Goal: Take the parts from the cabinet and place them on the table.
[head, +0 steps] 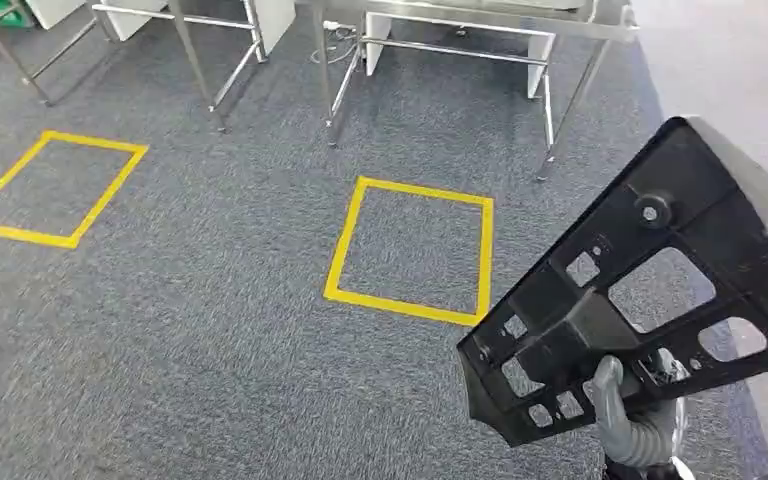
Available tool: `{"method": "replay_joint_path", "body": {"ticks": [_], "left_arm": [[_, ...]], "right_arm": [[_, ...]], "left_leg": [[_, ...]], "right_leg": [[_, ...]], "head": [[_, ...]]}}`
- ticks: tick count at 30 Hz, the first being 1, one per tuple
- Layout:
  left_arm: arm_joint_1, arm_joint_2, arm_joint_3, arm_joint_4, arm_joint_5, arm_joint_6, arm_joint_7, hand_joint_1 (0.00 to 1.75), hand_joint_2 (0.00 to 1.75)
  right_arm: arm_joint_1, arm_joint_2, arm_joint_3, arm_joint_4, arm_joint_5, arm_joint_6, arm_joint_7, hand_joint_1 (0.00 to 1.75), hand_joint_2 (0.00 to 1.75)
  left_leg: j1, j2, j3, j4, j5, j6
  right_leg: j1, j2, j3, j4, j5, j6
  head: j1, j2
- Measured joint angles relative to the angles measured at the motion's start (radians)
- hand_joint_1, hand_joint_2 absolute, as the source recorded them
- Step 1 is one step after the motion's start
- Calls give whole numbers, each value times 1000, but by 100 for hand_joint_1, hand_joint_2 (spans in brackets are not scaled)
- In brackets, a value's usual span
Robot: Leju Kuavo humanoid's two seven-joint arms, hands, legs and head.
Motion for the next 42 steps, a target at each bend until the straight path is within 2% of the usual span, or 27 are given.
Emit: {"method": "replay_joint_path", "body": {"ticks": [2, 3, 4, 5, 7, 8, 9, 10, 12, 14, 18, 20, 21, 23, 24, 25, 26, 28, 29, 30, 33, 34, 35, 37, 39, 40, 42], "left_arm": [[-1, -1, 0, 0, -4, -4, -4, 0, 0], [-2, 0, 0, 0, -10, -5, -5, 0, 0], [0, -1, 0, 0, -12, -7, -9, 0, 0], [1, -1, 0, 0, -15, -7, -11, 0, 0], [8, 0, 1, 0, -22, -8, -11, 0, 0], [10, 0, 1, 0, -25, -8, -11, 0, 0], [12, 0, 2, 0, -27, -8, -10, 0, 0], [12, 0, 3, 0, -29, -8, -10, 0, 0], [10, 3, 5, -2, -31, -8, -9, 0, 0], [8, 3, 6, -2, -32, -9, -6, 0, 0], [7, 5, 6, -2, -35, -12, -4, 0, 0], [6, 6, 6, -3, -35, -14, -2, 0, 0], [5, 7, 6, -3, -36, -14, -1, 0, 0], [5, 8, 6, -3, -36, -13, 0, 0, 0], [5, 8, 7, -3, -35, -11, 1, 0, 0], [5, 8, 7, -3, -35, -8, 4, 0, 0], [5, 8, 8, -3, -35, -1, 13, 0, 0], [5, 8, 8, -3, -35, 6, 21, 0, 0], [6, 7, 9, -2, -35, 8, 23, 0, 0], [2, 6, 11, -2, -35, 10, 24, 0, 0], [-1, 6, 18, -2, -34, 15, 27, 0, 0], [-6, 7, 20, -3, -33, 15, 27, 0, 0], [-5, 8, 22, -3, -33, 16, 28, 0, 0], [-7, 8, 25, -3, -32, 18, 31, 0, 0], [-7, 8, 27, -3, -30, 22, 34, 0, 0], [-5, 8, 28, -3, -30, 24, 36, 0, 0], [-3, 8, 30, -3, -30, 26, 36, 0, 0]], "right_arm": [[-1, 0, -3, 0, 11, -16, 19, 175, 175], [2, 0, -5, 0, 38, -42, 37, 175, 175], [-1, 0, -6, 2, 63, -72, 52, 175, 175], [-3, 0, -6, 4, 76, -91, 61, 175, 175], [0, 0, -6, 12, 98, -116, 72, 175, 175], [2, 0, -6, 14, 108, -125, 72, 175, 175], [6, 0, -6, 16, 116, -133, 73, 175, 175], [8, 0, -6, 16, 120, -137, 75, 175, 175], [8, -2, -6, 16, 124, -143, 78, 175, 175], [4, -3, -6, 17, 127, -149, 80, 175, 175], [2, -10, -6, 20, 133, -153, 80, 175, 175], [-2, -16, -6, 21, 135, -157, 80, 175, 175], [-7, -19, -6, 23, 135, -158, 80, 175, 175], [-12, -23, -6, 31, 135, -162, 80, 175, 175], [-13, -24, -6, 35, 135, -163, 81, 175, 175], [-16, -25, -6, 39, 138, -165, 83, 175, 175], [-20, -26, -6, 46, 142, -169, 90, 175, 175], [-28, -26, -6, 54, 142, -172, 94, 175, 175], [-35, -26, -6, 58, 144, -172, 95, 175, 175], [-42, -26, -6, 65, 147, -173, 97, 175, 175], [-53, -31, -6, 81, 155, -180, 96, 175, 175], [-56, -32, -5, 85, 156, -182, 96, 175, 175], [-59, -32, -3, 91, 158, -183, 96, 175, 175], [-78, -38, 3, 104, 158, -185, 96, 175, 175], [-85, -39, 9, 120, 158, -185, 96, 175, 175], [-86, -41, 12, 128, 158, -186, 96, 175, 175], [-89, -42, 16, 140, 158, -186, 96, 175, 175]], "left_leg": [[0, 21, 10, -5, -3, -10], [5, -14, 8, 8, -16, -19], [8, -70, -8, 47, -42, -23], [12, -97, -42, 116, -80, -24], [15, -111, -125, 284, -148, -31], [16, -111, -149, 323, -149, -33], [16, -111, -149, 311, -122, -34], [17, -111, -128, 253, -75, -34], [18, -114, -54, 76, 26, -30], [15, -123, -29, 19, 6, -19], [10, -123, -34, 26, 4, -1], [18, -121, -22, 12, 7, 11], [18, -120, -20, 11, 5, 17], [15, -118, -16, 12, 0, 21], [15, -118, -13, 12, -4, 21], [15, -118, -6, 12, -9, 20], [15, -118, 3, 12, -15, 18], [15, -118, 28, 11, -30, 13], [16, -117, 28, 8, -37, 10], [10, -117, 31, 11, -41, 3], [12, -111, 36, -2, -47, -11], [5, -108, 46, -3, -56, -20], [8, -112, 47, 15, -63, -23], [11, -113, -31, 151, -120, -26], [12, -113, -135, 311, -163, -31], [12, -113, -162, 333, -148, -31], [12, -113, -140, 226, -38, -27]], "right_leg": [[0, 23, 0, -5, 2, -10], [-14, 30, 9, -17, 10, -17], [-15, 39, 10, -19, 10, -22], [-15, 45, 8, -18, 9, -28], [-14, 61, 8, -17, 6, -32], [-14, 71, 9, -15, 5, -32], [-14, 79, 12, -13, 2, -31], [-15, 86, 15, -10, -2, -28], [-15, 96, 25, -2, -14, -20], [-9, 102, 19, 13, -23, -8], [-12, 103, 18, 5, -23, 9], [-15, 88, 6, 41, -45, 21], [-17, 83, -27, 102, -76, 26], [-20, 79, -126, 274, -138, 33], [-20, 78, -159, 321, -141, 34], [-20, 77, -171, 321, -117, 33], [-20, 77, -157, 276, -73, 30], [-17, 75, -81, 100, 38, 18], [-13, 72, -55, 47, 45, 11], [-4, 68, -48, 35, 35, 7], [-1, 73, -45, 26, 16, -8], [-14, 78, -30, 9, 18, -13], [-13, 75, -17, -1, 15, -17], [-15, 74, -5, -3, 5, -31], [-11, 75, 8, -2, -9, -34], [-11, 78, 17, -2, -16, -34], [-10, 82, 44, -2, -34, -31]], "head": [[0, 0], [0, 0], [0, 0], [0, 0], [0, 0], [0, 0], [0, 0], [0, 0], [0, 0], [0, 0], [0, 0], [0, 0], [0, 0], [0, 0], [0, 0], [0, 0], [0, 0], [0, 0], [0, 0], [0, 0], [1, 0], [1, 0], [1, 0], [0, 0], [0, 0], [0, 0], [0, 0]]}}
